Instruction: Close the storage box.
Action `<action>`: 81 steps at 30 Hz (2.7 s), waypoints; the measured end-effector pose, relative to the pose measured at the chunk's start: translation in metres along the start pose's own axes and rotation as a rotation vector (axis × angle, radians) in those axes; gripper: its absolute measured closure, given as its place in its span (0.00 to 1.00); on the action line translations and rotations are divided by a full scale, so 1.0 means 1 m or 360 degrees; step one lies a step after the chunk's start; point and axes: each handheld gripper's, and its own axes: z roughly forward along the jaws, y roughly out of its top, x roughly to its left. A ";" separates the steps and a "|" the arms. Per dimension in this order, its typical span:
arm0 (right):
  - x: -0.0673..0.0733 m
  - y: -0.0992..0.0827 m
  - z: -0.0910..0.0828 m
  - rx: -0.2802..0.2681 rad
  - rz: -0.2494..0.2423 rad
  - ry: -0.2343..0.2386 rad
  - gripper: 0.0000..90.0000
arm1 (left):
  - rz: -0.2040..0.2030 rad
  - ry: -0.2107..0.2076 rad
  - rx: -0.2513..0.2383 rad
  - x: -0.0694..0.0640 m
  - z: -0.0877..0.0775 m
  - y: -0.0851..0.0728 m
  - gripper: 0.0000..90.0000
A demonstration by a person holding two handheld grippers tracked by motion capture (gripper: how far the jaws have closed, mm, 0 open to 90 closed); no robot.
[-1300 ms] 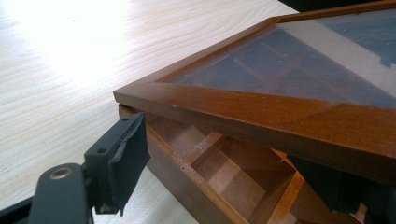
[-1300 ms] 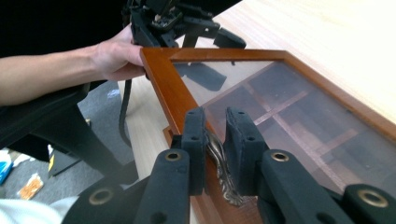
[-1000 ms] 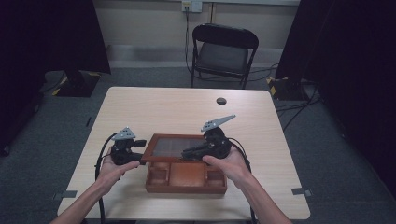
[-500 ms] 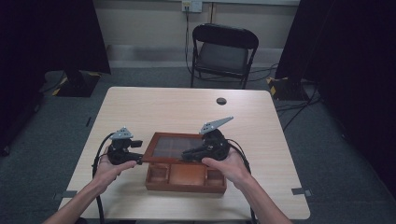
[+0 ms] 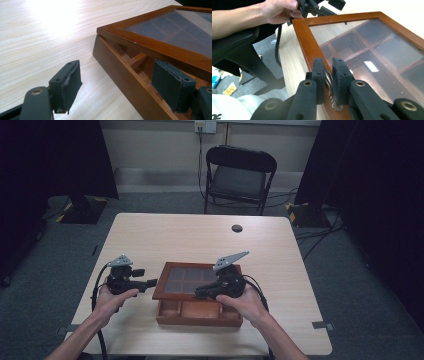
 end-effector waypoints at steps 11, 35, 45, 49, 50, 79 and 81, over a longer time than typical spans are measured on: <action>0.001 -0.007 0.005 0.0056 -0.0036 -0.0006 0.90 | -0.0055 -0.0036 0.0018 0.001 0.003 -0.003 0.26; -0.001 -0.037 0.036 0.0232 -0.0029 -0.0007 0.91 | -0.0025 -0.0003 0.0024 0.005 0.002 -0.004 0.25; -0.004 -0.043 0.044 0.0257 -0.0011 -0.0003 0.91 | -0.0017 0.0003 0.0021 0.005 0.002 -0.003 0.25; -0.003 -0.044 0.044 0.0247 -0.0001 -0.0005 0.90 | -0.0006 -0.0005 0.0030 0.003 0.003 -0.003 0.25; -0.004 -0.045 0.044 0.0242 0.0000 0.0002 0.90 | -0.0005 -0.0006 0.0031 0.003 0.003 -0.003 0.25; -0.052 -0.068 -0.065 -0.0276 0.0428 -0.0686 0.26 | -0.0067 0.0059 0.0026 0.015 -0.018 -0.009 0.25; -0.056 -0.075 -0.072 -0.0274 0.0452 -0.0730 0.21 | -0.0075 0.0066 0.0036 0.018 -0.019 -0.011 0.25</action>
